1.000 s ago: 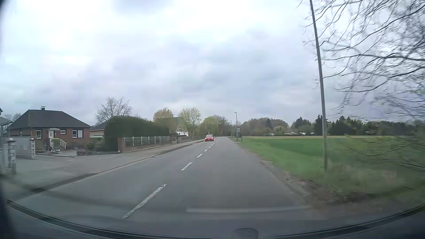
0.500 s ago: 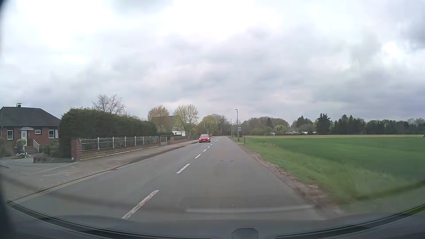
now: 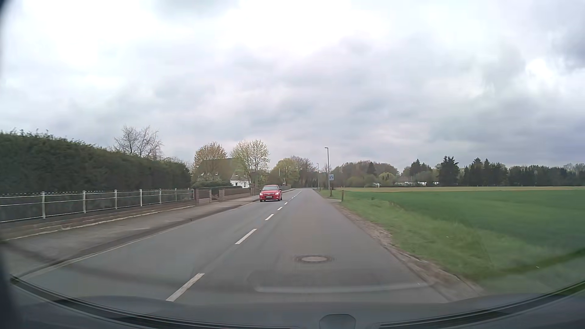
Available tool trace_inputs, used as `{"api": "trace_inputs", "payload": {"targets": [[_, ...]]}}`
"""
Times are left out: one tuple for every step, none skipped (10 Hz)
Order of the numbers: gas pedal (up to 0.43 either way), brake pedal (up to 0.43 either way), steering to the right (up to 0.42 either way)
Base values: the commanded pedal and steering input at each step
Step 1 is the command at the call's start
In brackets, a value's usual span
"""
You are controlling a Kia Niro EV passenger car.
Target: Follow the waypoints while adhering to traffic rules and regulations
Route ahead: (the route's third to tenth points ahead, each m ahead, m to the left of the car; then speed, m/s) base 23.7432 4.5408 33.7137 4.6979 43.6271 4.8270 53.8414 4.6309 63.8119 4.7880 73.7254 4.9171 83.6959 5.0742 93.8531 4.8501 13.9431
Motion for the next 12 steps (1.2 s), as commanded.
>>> {"api": "trace_inputs", "payload": {"targets": [[0.150,0.000,-0.001],[0.150,0.000,-0.001],[0.157,0.000,-0.002],[0.157,0.000,-0.002],[0.157,0.000,-0.002],[0.169,0.000,-0.002],[0.169,0.000,-0.002],[0.169,0.000,-0.002],[0.169,0.000,-0.002],[0.169,0.000,-0.003],[0.177,0.000,-0.003],[0.177,0.000,-0.003]]}}
